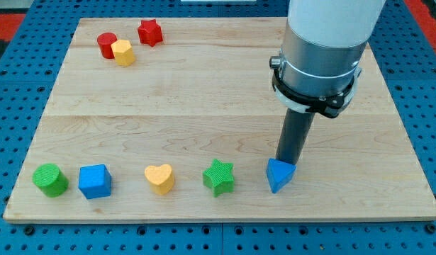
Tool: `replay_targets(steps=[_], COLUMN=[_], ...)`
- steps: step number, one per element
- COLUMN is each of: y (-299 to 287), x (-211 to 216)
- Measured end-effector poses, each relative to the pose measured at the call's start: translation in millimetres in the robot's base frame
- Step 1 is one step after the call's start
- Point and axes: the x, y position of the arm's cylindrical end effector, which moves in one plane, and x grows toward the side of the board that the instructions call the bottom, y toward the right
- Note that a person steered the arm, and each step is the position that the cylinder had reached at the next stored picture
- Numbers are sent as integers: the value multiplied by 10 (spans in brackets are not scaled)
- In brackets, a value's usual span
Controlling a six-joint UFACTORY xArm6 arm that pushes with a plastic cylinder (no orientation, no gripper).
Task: Place the red circle and yellow hexagon parallel to each other
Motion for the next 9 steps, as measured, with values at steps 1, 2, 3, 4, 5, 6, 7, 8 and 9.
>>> replay_targets(steps=[1,2,3,4,5,6,7,8,9], y=[199,224,-436,-1341,-2548,-3365,-3739,-3790,-3162], x=[-218,-783,-565,-206,-384,-1166,-2020,-2524,-2670])
